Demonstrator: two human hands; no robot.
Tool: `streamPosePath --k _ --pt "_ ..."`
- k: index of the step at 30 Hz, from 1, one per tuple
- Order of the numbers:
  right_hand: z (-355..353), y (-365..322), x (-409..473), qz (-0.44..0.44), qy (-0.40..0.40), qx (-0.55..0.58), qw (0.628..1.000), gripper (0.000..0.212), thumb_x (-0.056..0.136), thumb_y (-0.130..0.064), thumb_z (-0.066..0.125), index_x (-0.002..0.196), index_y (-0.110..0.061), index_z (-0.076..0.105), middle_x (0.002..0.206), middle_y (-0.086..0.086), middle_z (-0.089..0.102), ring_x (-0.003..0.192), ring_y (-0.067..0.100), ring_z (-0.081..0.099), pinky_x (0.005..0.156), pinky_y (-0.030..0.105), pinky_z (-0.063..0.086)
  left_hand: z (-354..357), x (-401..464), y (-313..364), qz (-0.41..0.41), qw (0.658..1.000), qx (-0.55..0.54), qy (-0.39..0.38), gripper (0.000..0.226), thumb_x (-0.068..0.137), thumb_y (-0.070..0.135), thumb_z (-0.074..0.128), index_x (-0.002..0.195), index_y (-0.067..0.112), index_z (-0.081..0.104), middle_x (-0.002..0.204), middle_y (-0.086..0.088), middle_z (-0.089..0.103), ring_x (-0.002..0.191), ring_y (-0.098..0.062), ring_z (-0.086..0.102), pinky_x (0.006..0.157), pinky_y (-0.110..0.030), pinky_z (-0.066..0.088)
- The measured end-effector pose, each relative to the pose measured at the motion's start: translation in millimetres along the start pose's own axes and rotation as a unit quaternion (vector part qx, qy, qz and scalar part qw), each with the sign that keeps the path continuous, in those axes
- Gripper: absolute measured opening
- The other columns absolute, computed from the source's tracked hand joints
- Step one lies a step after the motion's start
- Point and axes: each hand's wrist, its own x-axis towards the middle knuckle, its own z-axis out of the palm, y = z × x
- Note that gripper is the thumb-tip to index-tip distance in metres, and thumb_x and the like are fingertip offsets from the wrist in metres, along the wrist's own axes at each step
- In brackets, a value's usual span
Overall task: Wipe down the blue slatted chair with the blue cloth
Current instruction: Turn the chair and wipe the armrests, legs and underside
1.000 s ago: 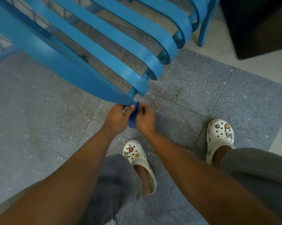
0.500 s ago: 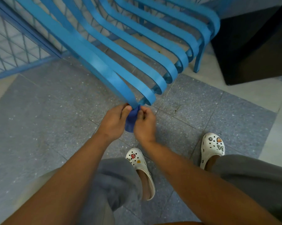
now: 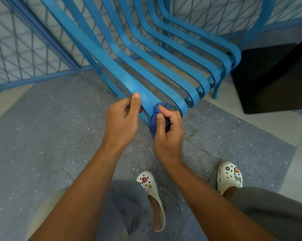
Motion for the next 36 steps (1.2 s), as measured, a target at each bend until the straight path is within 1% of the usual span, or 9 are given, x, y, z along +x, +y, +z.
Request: streamPosePath --k 5,11,14,18,22,25,28,30,36 --pt "6.1 -26.2 26.7 -0.087 -0.048 -0.038 0.994 0.022 0.099 -0.010 0.059 0.117 -0.010 0.072 0.101 0.007 0.056 0.095 0.007 0.057 0.087 0.016 0.046 -6.9 14.7 9.4 -0.036 0.998 -0.013 0.051 0.057 0.107 0.049 0.036 0.088 0.014 0.077 0.081 0.003 0.077 0.079 -0.007 0.072 0.082 -0.044 0.059" --pt "37.2 -50.4 64.9 -0.101 -0.077 -0.048 0.991 0.021 0.100 -0.013 0.059 0.115 -0.012 0.074 0.101 0.004 0.056 0.093 0.010 0.057 0.084 0.021 0.050 -18.4 29.3 19.1 -0.078 0.993 -0.051 0.076 0.062 0.107 0.052 0.030 0.080 0.022 0.078 0.076 0.005 0.077 0.078 -0.010 0.073 0.084 -0.041 0.059" --pt "39.5 -54.5 69.8 -0.107 -0.109 -0.056 0.987 0.022 0.100 -0.015 0.059 0.116 -0.014 0.074 0.102 0.002 0.054 0.093 0.008 0.055 0.080 0.016 0.047 -22.3 31.2 21.0 -0.079 0.992 -0.050 0.087 0.065 0.107 0.053 0.027 0.076 0.024 0.077 0.074 0.005 0.076 0.075 -0.008 0.071 0.081 -0.036 0.057" --pt "21.2 -38.5 49.3 -0.145 -0.095 -0.073 0.982 0.024 0.099 -0.010 0.061 0.120 -0.010 0.072 0.101 0.005 0.053 0.091 0.003 0.053 0.078 0.013 0.045 -24.6 35.0 19.7 -0.085 0.991 -0.062 0.085 0.067 0.106 0.056 0.027 0.078 0.023 0.078 0.074 0.003 0.076 0.077 -0.010 0.072 0.084 -0.041 0.058" --pt "11.3 -30.8 45.1 -0.117 -0.099 -0.071 0.986 0.025 0.098 -0.010 0.063 0.121 -0.009 0.071 0.102 0.005 0.059 0.096 0.010 0.060 0.085 0.016 0.048 -22.3 34.3 20.0 -0.093 0.990 -0.075 0.075 0.065 0.103 0.060 0.031 0.077 0.021 0.076 0.075 0.000 0.076 0.078 -0.015 0.074 0.086 -0.050 0.058" --pt "9.4 -37.4 54.5 -0.094 -0.134 -0.062 0.985 0.024 0.098 -0.014 0.063 0.121 -0.011 0.070 0.105 0.004 0.063 0.101 0.010 0.063 0.089 0.016 0.048 -19.9 31.8 25.7 -0.099 0.988 -0.098 0.060 0.050 0.104 0.054 0.041 0.084 0.025 0.076 0.080 0.001 0.077 0.081 -0.015 0.075 0.085 -0.049 0.060" --pt "4.7 -41.3 55.3 -0.050 -0.145 -0.049 0.987 0.025 0.098 -0.021 0.063 0.121 -0.015 0.070 0.111 -0.002 0.067 0.108 0.006 0.064 0.092 0.015 0.047 -16.6 33.9 31.5 -0.099 0.980 -0.158 0.067 0.023 0.103 0.038 0.054 0.108 0.024 0.071 0.087 0.000 0.078 0.083 -0.018 0.076 0.081 -0.048 0.062" --pt "2.9 -41.1 51.8 -0.020 -0.137 -0.040 0.990 0.023 0.098 -0.024 0.064 0.118 -0.017 0.071 0.112 -0.005 0.067 0.109 0.005 0.064 0.092 0.015 0.048 -14.9 38.2 35.5 -0.084 0.977 -0.185 0.071 0.024 0.099 0.032 0.060 0.121 0.024 0.064 0.090 -0.003 0.078 0.085 -0.023 0.076 0.080 -0.049 0.063" --pt "4.0 -43.4 50.2 0.025 -0.120 -0.015 0.992 0.016 0.097 -0.027 0.065 0.109 -0.022 0.074 0.107 -0.006 0.070 0.104 0.005 0.065 0.090 0.019 0.051 -8.4 43.7 41.6 -0.090 0.969 -0.217 0.078 0.024 0.094 0.032 0.068 0.116 0.024 0.064 0.098 0.004 0.077 0.091 -0.017 0.075 0.088 -0.048 0.060"
